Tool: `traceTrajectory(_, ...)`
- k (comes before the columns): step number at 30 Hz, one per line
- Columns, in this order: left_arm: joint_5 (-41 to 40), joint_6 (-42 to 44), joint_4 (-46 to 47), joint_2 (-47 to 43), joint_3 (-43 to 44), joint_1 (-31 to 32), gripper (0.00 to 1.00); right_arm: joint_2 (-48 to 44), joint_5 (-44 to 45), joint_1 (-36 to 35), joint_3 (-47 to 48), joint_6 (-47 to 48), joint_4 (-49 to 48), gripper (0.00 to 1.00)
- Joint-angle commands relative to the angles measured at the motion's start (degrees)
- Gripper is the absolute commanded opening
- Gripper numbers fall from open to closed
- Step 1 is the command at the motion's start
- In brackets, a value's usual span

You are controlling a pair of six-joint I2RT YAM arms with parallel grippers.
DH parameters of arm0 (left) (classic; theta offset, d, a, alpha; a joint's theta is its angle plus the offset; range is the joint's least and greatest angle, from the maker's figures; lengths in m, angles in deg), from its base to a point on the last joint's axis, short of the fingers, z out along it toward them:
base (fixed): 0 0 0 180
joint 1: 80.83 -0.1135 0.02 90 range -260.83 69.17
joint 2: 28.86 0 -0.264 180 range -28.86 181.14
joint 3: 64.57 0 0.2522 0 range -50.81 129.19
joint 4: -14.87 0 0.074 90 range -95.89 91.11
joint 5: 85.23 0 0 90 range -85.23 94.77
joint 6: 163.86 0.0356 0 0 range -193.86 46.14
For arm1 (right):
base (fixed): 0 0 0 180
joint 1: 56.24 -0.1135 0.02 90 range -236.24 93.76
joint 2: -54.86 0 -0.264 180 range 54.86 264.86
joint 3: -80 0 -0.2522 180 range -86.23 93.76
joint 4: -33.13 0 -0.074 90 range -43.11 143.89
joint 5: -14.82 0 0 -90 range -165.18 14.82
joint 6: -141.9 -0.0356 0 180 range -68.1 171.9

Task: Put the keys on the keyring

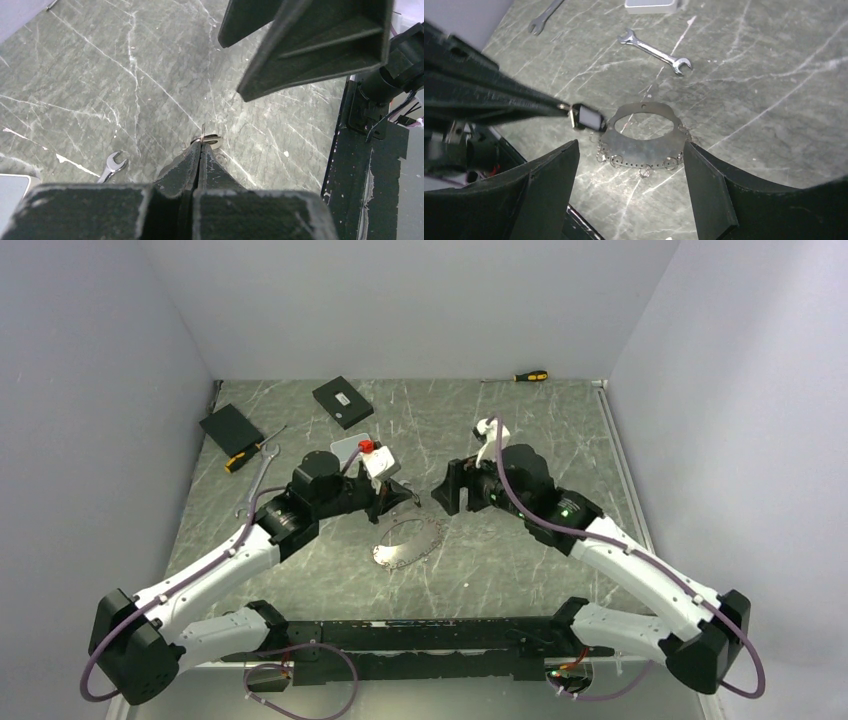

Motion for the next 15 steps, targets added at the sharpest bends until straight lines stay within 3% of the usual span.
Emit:
traceTrajectory(1,1.3,0.35,-0.84,-1.46,2.9,0.2,0.0,-5.43,-9.06,-0.09,-4.69,11.28,-10.03,0.8)
traceTrajectory(7,6.63,-1.74,-2.8,-0.46,4.71,0.13,0.0,-16.52,-25.06,-0.18,-18.44,22.09,-25.82,0.76)
traceTrajectory(10,9.67,-2.17,-2.35,-0.48,5.08,0.2,0.0,-19.03,-26.8,-0.26,-20.86,22.85,-28.45,0.73)
traceTrajectory(15,14.03,-4.19,-1.37,-0.22,5.9,0.15,0.0,-18.91,-26.97,-0.18,-20.71,25.33,-30.05,0.59)
